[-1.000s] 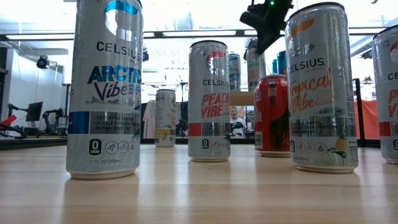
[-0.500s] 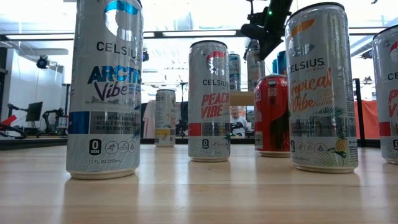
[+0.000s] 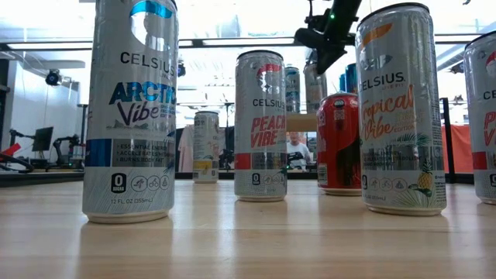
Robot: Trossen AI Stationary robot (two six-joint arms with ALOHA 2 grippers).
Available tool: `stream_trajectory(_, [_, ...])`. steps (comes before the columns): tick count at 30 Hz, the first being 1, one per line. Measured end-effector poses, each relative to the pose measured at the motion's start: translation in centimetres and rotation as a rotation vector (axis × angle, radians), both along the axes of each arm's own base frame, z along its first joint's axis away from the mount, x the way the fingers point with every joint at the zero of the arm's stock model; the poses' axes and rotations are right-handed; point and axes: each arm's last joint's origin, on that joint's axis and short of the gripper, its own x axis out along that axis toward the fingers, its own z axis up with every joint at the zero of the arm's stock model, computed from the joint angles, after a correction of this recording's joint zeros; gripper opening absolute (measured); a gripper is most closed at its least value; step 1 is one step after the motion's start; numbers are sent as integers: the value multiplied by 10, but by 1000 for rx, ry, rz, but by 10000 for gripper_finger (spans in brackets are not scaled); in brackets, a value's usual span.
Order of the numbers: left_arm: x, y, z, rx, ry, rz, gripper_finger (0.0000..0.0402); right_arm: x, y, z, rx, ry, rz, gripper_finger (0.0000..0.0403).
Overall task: Place canned beverage on shelf
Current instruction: Put the middle white yellow soda can on the shelf
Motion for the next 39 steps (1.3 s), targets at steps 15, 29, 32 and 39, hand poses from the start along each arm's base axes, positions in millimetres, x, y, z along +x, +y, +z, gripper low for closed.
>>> stream_trajectory(15, [0, 0, 0, 1, 3, 0, 292, -2, -2, 5, 15, -58, 13, 9])
stream_trajectory(29, [0, 0, -1, 7, 8, -1, 292, -6, -12, 35, -75, -166, 15, 9])
stream_trajectory(32, [0, 0, -1, 7, 8, -1, 292, -9, -21, 33, -85, -171, -11, 9])
stream_trajectory(39, [0, 0, -1, 7, 8, -1, 292, -1, -36, 21, -103, -168, -22, 9])
